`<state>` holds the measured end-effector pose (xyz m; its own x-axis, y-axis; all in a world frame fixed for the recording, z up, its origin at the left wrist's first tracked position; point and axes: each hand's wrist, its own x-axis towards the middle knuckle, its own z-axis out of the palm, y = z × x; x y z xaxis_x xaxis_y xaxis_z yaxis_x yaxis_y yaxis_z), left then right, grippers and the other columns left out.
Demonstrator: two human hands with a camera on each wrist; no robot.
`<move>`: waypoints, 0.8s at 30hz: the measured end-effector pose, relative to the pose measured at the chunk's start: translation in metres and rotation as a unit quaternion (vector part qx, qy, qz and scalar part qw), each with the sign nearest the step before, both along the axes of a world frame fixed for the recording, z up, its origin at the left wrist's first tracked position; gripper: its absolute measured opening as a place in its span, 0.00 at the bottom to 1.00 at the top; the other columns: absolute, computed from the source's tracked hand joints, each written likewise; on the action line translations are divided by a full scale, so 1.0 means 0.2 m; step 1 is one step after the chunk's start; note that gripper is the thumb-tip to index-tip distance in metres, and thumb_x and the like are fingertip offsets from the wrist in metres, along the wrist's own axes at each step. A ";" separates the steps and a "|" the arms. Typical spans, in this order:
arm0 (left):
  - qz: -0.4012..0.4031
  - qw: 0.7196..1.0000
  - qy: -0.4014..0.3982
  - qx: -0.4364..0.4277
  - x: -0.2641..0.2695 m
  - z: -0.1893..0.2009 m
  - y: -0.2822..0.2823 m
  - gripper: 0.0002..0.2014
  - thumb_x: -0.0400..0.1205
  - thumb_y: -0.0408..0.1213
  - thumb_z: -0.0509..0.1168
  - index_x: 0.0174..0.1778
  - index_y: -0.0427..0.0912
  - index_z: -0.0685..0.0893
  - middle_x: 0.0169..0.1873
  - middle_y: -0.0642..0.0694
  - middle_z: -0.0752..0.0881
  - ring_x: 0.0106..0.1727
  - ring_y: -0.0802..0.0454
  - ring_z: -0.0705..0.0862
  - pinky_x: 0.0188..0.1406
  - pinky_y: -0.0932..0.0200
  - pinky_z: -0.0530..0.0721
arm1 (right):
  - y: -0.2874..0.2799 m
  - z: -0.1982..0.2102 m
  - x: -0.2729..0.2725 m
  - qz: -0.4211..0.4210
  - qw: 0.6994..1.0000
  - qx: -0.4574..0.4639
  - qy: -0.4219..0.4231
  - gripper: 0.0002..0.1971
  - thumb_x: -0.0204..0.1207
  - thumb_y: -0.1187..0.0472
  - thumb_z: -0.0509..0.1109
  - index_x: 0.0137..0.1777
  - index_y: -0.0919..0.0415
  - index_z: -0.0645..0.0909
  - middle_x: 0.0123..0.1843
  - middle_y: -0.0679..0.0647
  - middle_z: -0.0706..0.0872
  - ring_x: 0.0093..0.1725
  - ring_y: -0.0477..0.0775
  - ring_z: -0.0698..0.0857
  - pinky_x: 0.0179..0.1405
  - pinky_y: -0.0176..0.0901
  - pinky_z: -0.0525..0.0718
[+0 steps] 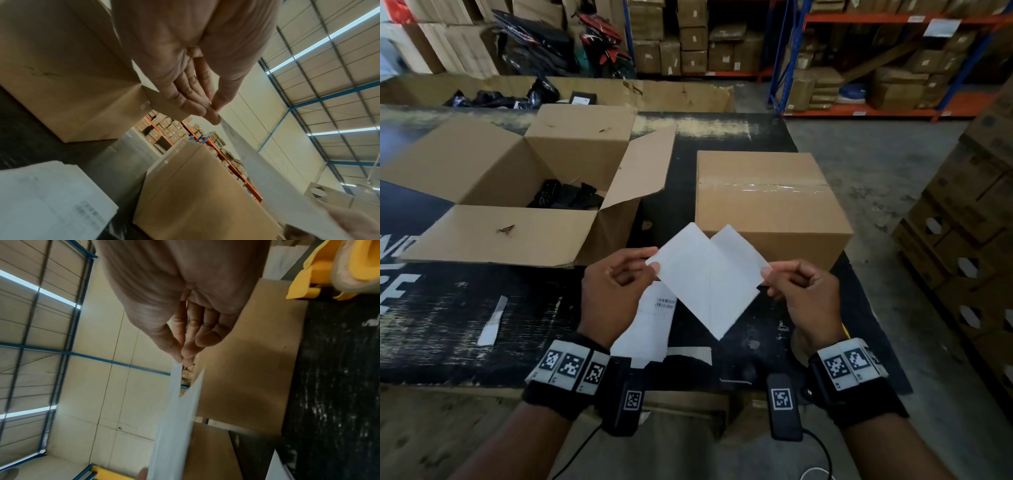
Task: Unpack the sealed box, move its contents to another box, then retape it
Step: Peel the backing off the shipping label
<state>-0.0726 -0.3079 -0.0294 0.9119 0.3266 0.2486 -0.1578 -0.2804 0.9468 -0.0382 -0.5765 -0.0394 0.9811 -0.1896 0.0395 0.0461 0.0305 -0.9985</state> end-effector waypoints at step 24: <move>0.055 0.996 -0.054 0.035 -0.02 0.10 -0.02 0.13 0.80 0.29 0.76 0.59 0.43 0.92 0.40 0.49 0.90 0.40 0.56 0.91 0.47 0.67 0.89 | -0.03 -0.29 0.11 0.035 0.917 -0.396 -0.021 0.07 0.73 0.64 0.75 0.38 0.51 0.87 0.34 0.41 0.88 0.33 0.37 0.85 0.41 0.40 0.87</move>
